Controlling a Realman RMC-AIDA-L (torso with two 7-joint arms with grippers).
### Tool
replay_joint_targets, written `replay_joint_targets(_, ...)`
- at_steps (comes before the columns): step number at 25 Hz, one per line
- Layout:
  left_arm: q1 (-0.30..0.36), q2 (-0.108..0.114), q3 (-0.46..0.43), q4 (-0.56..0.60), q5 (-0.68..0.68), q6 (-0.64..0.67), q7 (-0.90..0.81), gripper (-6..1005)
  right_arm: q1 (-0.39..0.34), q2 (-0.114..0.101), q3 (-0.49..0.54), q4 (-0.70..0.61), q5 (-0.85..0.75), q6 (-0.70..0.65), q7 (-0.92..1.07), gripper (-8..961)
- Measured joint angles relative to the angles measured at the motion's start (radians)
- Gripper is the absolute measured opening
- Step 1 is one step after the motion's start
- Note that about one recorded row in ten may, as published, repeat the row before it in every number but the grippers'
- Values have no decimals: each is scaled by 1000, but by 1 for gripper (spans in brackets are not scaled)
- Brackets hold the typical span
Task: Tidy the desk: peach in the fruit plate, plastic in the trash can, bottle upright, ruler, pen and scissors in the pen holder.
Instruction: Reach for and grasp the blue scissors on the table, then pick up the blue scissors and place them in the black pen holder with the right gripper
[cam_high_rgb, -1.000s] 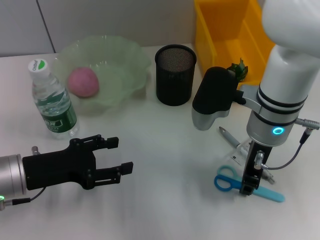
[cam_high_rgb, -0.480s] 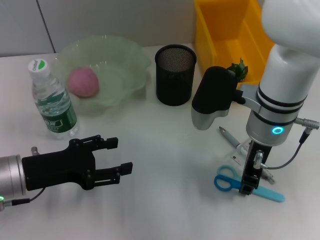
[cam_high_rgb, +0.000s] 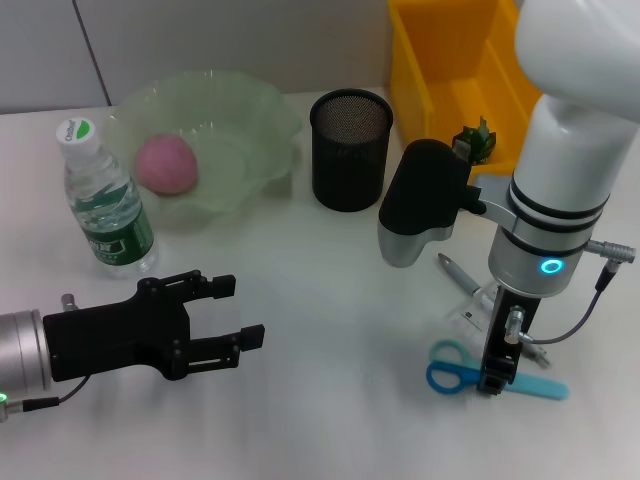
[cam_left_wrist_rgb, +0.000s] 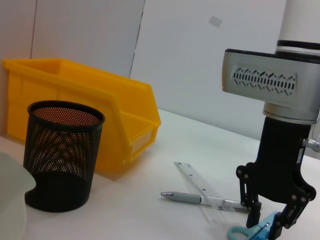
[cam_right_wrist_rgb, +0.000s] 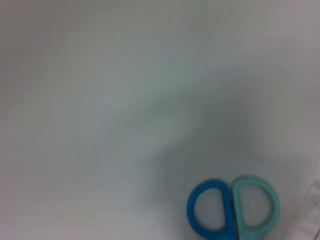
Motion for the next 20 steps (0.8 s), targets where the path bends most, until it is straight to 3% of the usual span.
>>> replay_joint_targets(8, 1, 1, -3, -1, 0, 0, 3, 792, -1, 0, -11, -11, 0, 1, 0, 228)
replay_joint_targets(20, 8, 1, -3, 0, 0, 0, 8, 791, -6, -6, 105, -50, 39, -16, -13, 229)
